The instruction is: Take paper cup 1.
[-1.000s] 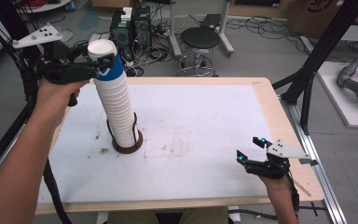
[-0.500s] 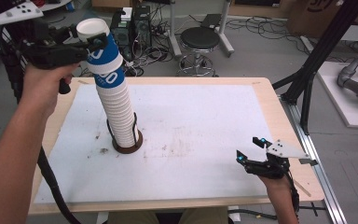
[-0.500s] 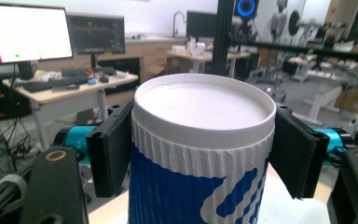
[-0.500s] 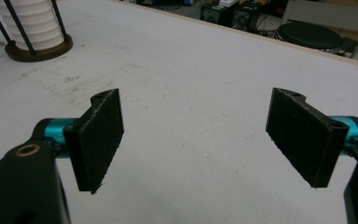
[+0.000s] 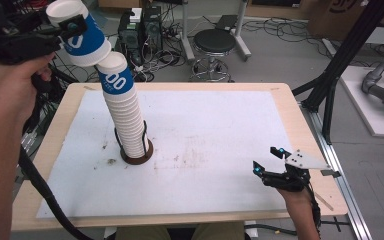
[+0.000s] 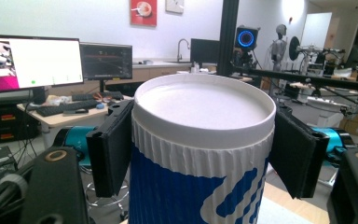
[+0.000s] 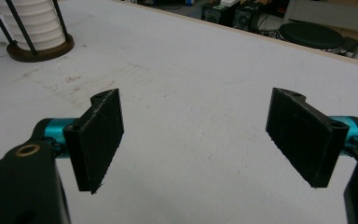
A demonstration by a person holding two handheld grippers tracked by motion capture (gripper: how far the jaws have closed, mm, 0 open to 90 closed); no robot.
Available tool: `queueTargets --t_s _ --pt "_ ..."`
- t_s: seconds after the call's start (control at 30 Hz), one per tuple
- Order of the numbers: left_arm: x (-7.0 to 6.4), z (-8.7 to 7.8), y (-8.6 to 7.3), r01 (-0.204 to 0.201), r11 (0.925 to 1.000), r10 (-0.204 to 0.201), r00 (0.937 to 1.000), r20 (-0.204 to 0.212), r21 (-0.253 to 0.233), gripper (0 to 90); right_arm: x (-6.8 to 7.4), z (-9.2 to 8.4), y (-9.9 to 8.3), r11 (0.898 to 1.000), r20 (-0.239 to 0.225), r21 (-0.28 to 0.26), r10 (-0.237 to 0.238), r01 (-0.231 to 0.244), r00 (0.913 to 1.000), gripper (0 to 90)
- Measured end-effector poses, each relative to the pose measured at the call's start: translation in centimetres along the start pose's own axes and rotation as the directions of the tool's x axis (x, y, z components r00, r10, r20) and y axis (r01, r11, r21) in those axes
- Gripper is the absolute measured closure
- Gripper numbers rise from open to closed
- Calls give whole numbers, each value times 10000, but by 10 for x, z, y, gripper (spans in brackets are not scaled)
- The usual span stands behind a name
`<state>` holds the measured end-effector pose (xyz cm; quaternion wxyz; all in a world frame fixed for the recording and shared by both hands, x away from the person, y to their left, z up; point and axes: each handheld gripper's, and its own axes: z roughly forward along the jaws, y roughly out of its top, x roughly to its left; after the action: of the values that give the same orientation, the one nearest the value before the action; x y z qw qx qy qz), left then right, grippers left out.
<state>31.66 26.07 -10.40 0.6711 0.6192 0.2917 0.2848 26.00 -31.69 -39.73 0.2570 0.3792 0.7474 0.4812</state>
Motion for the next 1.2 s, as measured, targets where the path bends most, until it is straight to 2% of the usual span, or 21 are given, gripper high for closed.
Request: queueTargets --t_s 0.27,0.4,0.47,0.6,0.73,0.87,1.0,1.2 --pt "8 -29 -4 -197 9998 201 9987 -473 86 291 2 0 1 10000 -19 -3 0 0 10000 194" --pt "10 -45 -14 -379 9987 399 9974 -602 337 291 2 0 1 10000 -26 -20 2 -2 10000 194" --pt "12 -53 -21 -425 9978 451 9977 -509 504 291 2 0 1 10000 -14 -8 9 -9 10000 194" --pt "14 -68 -41 -450 9969 475 9981 -382 649 291 2 1 1 10000 -11 -27 -28 28 10000 194" --pt "15 -77 -67 -432 9960 454 9986 -262 777 291 3 1 1 10000 -8 -10 -13 13 10000 194" --pt "15 -82 -91 -422 9946 440 9989 -176 948 291 4 2 1 10000 -19 17 -28 28 10000 194" --pt "13 -87 -113 -209 9952 216 9997 -66 954 291 3 2 1 10000 -1 28 -39 39 10000 194" --pt "4 -94 -146 -74 9955 61 9999 136 948 291 1 3 1 10000 56 0 52 -52 10000 194"
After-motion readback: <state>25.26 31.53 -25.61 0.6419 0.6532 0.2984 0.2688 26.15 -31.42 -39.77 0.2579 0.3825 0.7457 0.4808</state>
